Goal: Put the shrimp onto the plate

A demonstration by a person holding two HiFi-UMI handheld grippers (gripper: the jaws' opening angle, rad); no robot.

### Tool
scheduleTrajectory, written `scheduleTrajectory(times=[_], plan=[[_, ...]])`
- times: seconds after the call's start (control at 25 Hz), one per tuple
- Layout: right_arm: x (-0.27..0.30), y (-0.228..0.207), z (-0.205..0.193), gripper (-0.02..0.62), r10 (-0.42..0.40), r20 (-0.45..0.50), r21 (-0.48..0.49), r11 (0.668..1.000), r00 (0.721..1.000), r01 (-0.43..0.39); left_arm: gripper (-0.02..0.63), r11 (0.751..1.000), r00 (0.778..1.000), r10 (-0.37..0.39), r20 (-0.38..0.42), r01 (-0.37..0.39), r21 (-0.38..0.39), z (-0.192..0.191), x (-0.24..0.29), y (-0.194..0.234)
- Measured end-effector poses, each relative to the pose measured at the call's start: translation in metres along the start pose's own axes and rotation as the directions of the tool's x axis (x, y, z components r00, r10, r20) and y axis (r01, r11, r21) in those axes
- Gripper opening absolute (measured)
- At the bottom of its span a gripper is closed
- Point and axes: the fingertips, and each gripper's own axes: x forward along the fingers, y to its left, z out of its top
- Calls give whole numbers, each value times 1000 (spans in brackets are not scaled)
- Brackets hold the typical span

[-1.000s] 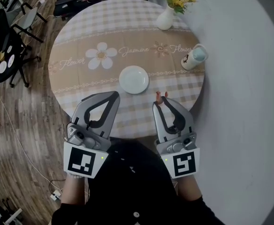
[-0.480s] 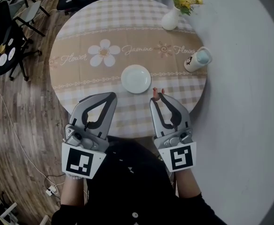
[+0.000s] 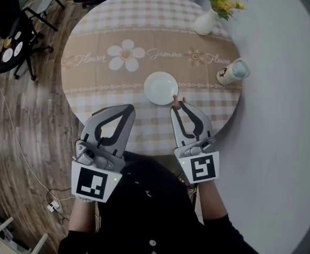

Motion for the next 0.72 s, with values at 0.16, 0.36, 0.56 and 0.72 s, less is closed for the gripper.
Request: scheduleTrajectory(times=[0.16, 0.36, 0.56, 0.72], plan=[[13, 0, -16, 55, 20, -31, -6, 1000, 999, -20, 0, 1000, 1000, 12, -22, -12, -2, -6, -3, 4], [32, 2, -38, 55, 51, -75, 1, 999, 996, -51, 0, 999, 999, 32, -37, -32, -8, -13, -6, 9], [48, 7, -59, 55, 85, -117, 21, 996, 990, -83, 0, 999, 998, 47, -48, -48, -15, -18, -8, 14], [61, 7, -77, 55, 99, -137, 16, 995, 986, -98, 0, 998, 997, 57, -56, -58, -19, -21, -9, 18]])
